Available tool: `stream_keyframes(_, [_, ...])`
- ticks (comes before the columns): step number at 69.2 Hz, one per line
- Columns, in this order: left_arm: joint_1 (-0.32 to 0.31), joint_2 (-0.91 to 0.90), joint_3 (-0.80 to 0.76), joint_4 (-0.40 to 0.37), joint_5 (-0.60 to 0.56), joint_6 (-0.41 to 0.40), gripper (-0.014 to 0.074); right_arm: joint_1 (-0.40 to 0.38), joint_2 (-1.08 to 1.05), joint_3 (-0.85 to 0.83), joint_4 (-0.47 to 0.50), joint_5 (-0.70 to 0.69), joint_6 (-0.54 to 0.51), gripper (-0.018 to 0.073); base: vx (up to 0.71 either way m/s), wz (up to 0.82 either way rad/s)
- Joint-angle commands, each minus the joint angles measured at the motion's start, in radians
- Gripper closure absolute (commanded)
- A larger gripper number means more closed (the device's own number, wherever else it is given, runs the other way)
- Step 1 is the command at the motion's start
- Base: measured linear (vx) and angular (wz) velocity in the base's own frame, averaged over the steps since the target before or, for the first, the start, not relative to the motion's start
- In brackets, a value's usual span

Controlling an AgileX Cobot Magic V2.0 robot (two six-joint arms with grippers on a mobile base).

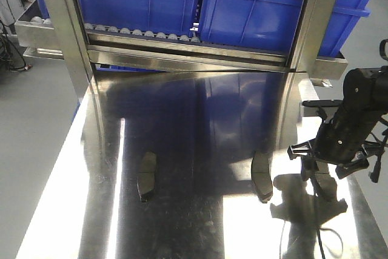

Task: Move and align brake pads A on conveyor
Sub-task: 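Close the right gripper on the brake pad and lift it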

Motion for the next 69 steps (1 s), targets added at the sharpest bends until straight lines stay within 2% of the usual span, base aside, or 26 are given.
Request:
stream_keyframes(1, [-0.006,0.008,-0.029,0.001,-0.097,-0.004,0.0603,-0.004,-0.030,-0.029,-0.008,-0.018,-0.015,0.0075,0.00,0.00])
stream_keyframes(17, [-0.006,0.008,-0.029,0.001,-0.097,-0.004,0.0603,-0.004,-0.011,-0.029,-0.008,-0.048,-0.015,0.0216,0.00,0.00])
stream_keyframes(35, [-0.006,0.008,-0.029,0.001,-0.097,-0.004,0.0603,-0.004,-0.013,-0.029,-0.008,-0.100,-0.015,0.0571,0.00,0.00])
stream_keyframes(49, [-0.006,0.008,-0.029,0.001,-0.097,-0.004,0.0603,-0.004,-0.083,-0.014,-0.008,-0.149,-0.015,0.0569,0.00,0.00])
stream_keyframes(60, [-0.006,0.008,-0.029,0.001,-0.097,-0.004,0.0603,-0.004,-0.250,0.109,-0.015,-0.300,-0.015,0.0567,0.00,0.00])
stream_keyframes(69, [-0.006,0.008,-0.029,0.001,-0.097,-0.004,0.0603,0.000,-0.406,0.196,-0.015,-0.342,-0.046,0.0567,0.00,0.00])
